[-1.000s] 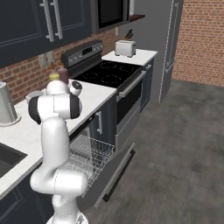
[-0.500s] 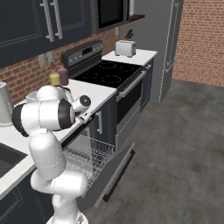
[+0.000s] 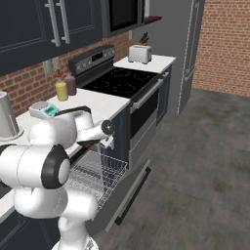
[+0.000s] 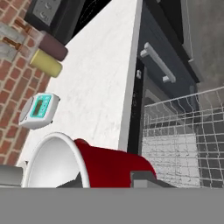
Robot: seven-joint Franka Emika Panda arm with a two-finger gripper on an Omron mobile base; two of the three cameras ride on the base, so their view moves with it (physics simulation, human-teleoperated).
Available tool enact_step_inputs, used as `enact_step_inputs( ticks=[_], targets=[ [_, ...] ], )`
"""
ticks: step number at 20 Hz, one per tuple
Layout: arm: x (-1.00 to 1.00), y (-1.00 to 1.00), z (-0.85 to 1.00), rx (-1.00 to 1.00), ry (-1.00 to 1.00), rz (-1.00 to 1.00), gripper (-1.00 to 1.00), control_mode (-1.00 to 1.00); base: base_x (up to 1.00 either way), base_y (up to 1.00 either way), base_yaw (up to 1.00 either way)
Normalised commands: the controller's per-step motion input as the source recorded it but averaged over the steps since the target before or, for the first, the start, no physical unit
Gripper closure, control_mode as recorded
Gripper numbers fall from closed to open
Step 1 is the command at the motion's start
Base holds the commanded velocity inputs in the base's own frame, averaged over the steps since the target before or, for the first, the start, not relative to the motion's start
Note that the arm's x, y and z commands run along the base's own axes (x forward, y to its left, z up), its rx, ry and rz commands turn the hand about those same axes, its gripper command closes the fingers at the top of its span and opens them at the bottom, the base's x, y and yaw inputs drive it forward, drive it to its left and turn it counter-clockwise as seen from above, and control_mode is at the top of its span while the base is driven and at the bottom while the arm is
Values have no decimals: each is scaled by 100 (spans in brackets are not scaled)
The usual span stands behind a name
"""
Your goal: Pick up the cup and bowl from the counter, place them in the dishwasher, and close the dishwasher door.
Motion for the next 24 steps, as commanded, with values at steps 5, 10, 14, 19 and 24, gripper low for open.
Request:
enact_step_inputs(
  ticks=[5, 10, 14, 19, 24],
  targets=[
    [-37, -51, 17, 0, 11, -1, 100, -100, 0, 0, 0],
    [-2, -24, 1, 0, 12, 0, 100, -100, 0, 0, 0],
    [0, -29, 1, -9, 6, 15, 100, -100, 0, 0, 0],
    [0, -32, -5, -6, -5, 37, 100, -100, 0, 0, 0],
    [1, -1, -23, 0, -19, 47, 100, -100, 0, 0, 0]
  ],
)
